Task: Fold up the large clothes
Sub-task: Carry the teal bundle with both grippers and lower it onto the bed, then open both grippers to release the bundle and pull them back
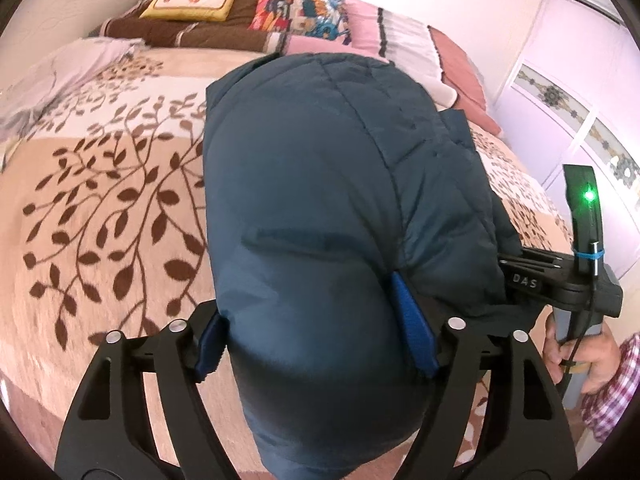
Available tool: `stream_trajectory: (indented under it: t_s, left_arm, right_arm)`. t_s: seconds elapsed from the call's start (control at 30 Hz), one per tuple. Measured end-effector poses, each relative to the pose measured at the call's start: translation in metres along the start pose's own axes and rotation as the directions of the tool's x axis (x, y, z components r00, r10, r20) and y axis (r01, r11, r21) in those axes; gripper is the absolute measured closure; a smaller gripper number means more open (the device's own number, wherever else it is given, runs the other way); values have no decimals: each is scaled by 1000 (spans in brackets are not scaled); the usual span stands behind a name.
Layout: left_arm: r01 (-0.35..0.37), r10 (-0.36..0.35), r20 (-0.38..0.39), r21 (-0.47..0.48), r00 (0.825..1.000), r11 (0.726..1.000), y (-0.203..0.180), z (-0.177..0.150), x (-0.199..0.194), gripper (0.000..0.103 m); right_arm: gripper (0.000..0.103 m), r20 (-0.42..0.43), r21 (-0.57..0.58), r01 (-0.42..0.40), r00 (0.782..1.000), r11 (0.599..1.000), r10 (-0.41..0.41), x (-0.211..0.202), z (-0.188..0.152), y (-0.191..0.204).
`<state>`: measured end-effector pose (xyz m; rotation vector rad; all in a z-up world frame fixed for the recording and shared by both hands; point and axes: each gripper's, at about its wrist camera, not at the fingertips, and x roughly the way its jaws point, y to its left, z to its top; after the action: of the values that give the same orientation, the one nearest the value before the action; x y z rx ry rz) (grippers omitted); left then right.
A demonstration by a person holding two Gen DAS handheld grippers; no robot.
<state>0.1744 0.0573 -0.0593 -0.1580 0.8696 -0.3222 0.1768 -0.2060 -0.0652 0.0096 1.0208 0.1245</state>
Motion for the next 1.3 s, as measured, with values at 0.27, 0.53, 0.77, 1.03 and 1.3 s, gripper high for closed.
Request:
stream_trajectory:
  t_s: [0.27,0.53,0.77,1.03,1.3]
  left_arm:
    - [-66,66,-29,-9,997,998,-4,0,-10,14]
    - [-23,25,-66,23,998,999,-9,-15,-18,14]
    - [-37,39,-42,38,998,999,-11,-3,-12,18]
    - [-62,64,-43,45,997,997,-10,-4,-19,18]
    - [-135,138,-21,91,990,987,-16,-22,-56,17]
  right_arm:
    - [45,-2,124,-27,1000,992,27,-25,-10,-21]
    - [45,-60,162,-71,995,984,82,-27,-31,-20]
    - [69,-69,160,-60,995,985,72,-27,-38,-1]
    - [64,-61,205,-41,997,978,54,-30,-42,-3]
    - [43,31,197,-38,999,980,33,-81,-54,-11]
